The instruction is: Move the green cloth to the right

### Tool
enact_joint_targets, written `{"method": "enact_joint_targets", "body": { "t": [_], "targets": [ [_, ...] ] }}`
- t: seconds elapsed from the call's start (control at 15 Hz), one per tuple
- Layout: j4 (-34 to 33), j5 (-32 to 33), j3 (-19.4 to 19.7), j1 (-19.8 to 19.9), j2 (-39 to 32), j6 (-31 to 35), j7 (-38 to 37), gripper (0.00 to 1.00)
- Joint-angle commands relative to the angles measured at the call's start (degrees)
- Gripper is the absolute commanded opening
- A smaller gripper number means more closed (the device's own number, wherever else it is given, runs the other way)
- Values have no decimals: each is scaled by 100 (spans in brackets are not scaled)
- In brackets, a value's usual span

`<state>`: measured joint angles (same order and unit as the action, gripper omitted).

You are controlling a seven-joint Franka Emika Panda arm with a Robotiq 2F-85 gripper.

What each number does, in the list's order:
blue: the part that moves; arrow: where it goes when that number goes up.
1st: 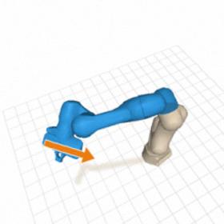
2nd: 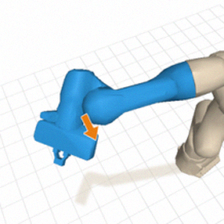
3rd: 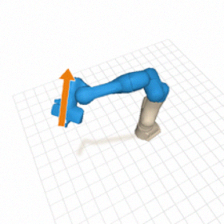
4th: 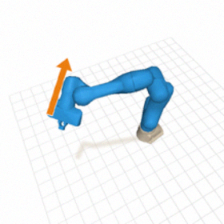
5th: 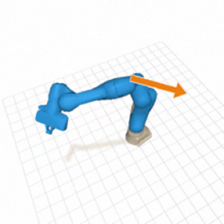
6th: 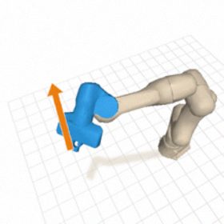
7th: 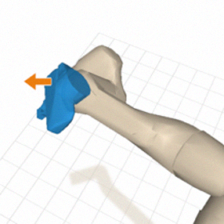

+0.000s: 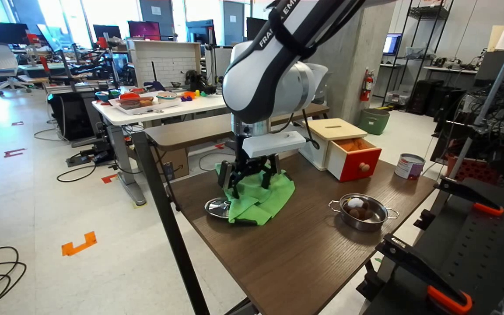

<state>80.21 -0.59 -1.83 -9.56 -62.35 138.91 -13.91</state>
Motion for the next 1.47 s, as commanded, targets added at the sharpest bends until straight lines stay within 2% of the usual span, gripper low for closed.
{"method": "enact_joint_targets", "body": {
  "t": [0.0,0.4,0.93,1.4],
  "targets": [
    [93,25,256,-57,-33,-267,-137,100],
    [715,161,520,-81,234,-159,-121,100],
    [2076,400,699,-157,1098,71,-164,100],
    [2725,567,711,-187,1656,-307,-349,100]
  ]
}}
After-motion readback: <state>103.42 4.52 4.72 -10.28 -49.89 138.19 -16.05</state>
